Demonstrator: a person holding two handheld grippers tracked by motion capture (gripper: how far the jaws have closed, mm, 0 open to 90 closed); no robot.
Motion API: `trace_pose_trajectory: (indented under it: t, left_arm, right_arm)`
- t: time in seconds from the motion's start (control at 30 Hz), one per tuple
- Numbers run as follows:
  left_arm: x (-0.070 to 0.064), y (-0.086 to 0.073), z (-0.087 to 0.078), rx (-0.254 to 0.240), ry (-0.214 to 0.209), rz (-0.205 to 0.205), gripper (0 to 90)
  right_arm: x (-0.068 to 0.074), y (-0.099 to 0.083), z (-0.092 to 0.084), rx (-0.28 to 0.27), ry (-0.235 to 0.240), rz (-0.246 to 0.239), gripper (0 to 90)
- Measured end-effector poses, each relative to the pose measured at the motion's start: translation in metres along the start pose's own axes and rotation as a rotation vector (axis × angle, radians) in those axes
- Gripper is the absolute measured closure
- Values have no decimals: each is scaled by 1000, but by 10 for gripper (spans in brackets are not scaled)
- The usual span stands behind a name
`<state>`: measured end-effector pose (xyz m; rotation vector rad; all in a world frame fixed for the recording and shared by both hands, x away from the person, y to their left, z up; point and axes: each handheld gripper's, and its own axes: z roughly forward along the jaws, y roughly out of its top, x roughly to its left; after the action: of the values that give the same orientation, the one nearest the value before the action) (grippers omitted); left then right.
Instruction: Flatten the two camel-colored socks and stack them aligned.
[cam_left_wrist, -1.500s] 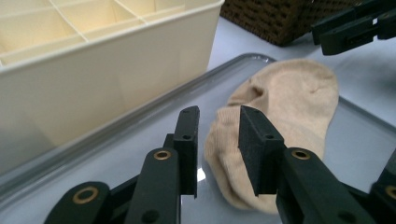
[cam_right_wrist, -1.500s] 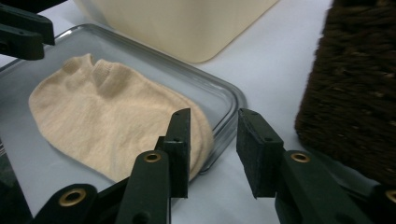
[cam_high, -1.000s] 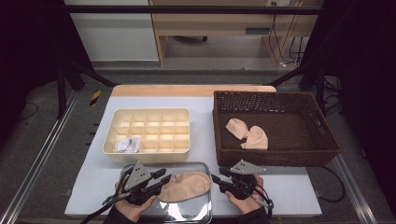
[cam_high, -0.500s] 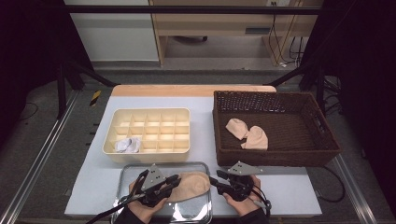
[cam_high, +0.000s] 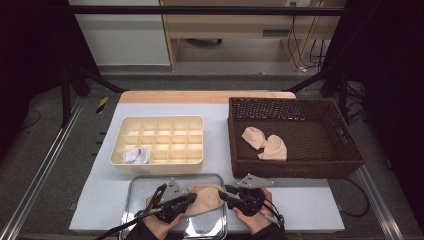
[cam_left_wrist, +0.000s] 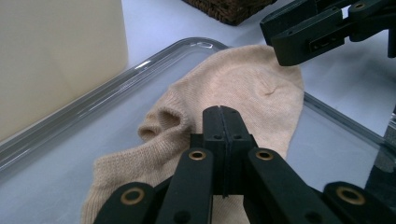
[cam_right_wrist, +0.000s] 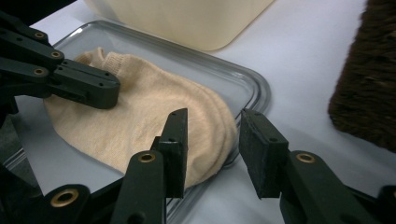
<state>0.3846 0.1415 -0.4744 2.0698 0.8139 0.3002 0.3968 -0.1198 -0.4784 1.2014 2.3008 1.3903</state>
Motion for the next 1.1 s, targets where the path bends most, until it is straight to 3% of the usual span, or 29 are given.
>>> trace_pose_trajectory:
  t: [0.3, 0.63, 0.73, 0.9, 1.1]
  left_arm:
    - [-1, -3, 7, 22, 16, 17, 895]
    - [-1, -2, 9, 34, 30, 20, 895]
    - [-1, -2, 9, 35, 30, 18, 895]
    - [-1, -1, 9, 38, 32, 15, 895]
    - [-1, 0, 10, 43, 36, 11, 895]
  right_arm:
    - [1, -2, 9, 43, -20, -2, 644]
    - [2, -2, 11, 66, -16, 15, 829]
    - [3, 0, 8, 77, 3, 26, 850]
    - [6, 8, 1, 39, 36, 15, 855]
    - [13, 19, -8, -24, 126, 13, 855]
